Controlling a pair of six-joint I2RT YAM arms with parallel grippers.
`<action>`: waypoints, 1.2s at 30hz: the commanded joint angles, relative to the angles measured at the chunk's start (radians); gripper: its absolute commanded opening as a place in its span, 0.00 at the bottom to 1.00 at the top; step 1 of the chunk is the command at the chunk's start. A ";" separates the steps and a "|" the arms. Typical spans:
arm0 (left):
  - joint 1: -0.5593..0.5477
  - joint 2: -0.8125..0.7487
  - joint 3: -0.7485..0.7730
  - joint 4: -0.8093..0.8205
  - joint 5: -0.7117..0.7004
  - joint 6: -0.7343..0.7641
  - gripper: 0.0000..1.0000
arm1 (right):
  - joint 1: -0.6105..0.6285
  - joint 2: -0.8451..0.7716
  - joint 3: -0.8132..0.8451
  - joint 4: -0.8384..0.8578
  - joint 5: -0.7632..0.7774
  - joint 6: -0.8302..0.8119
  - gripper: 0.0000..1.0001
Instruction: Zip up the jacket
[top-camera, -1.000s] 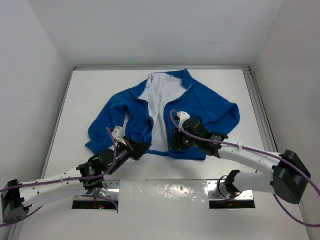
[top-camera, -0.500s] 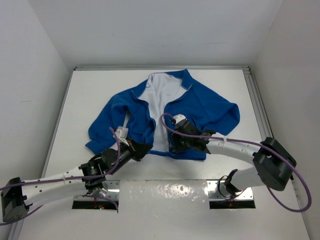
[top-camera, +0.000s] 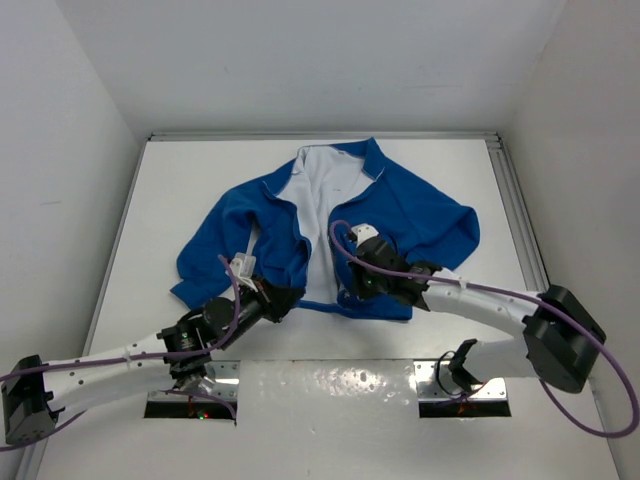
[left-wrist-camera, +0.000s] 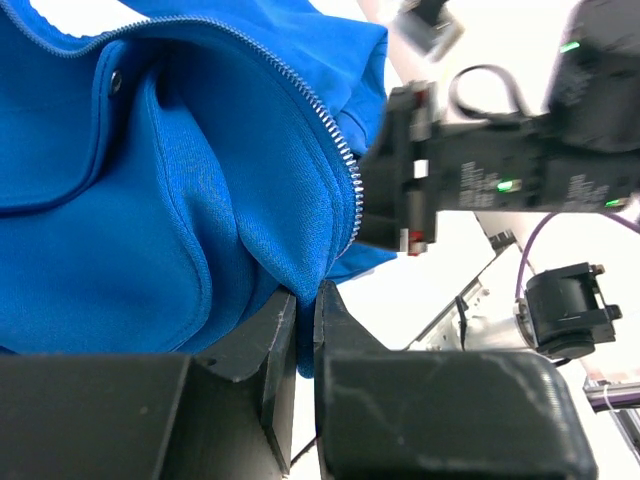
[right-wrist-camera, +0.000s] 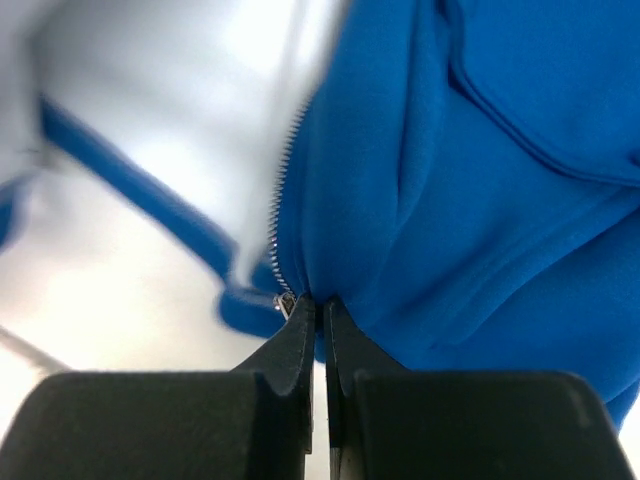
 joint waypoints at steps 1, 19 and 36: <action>-0.005 -0.012 0.059 0.009 -0.041 0.025 0.00 | 0.004 -0.085 0.047 -0.020 -0.134 0.031 0.00; -0.003 -0.074 0.106 -0.116 -0.167 0.071 0.00 | 0.181 0.235 0.005 0.185 -0.569 0.319 0.00; 0.007 0.170 0.102 0.168 -0.220 0.118 0.00 | -0.442 0.540 0.537 0.186 -0.038 0.142 0.00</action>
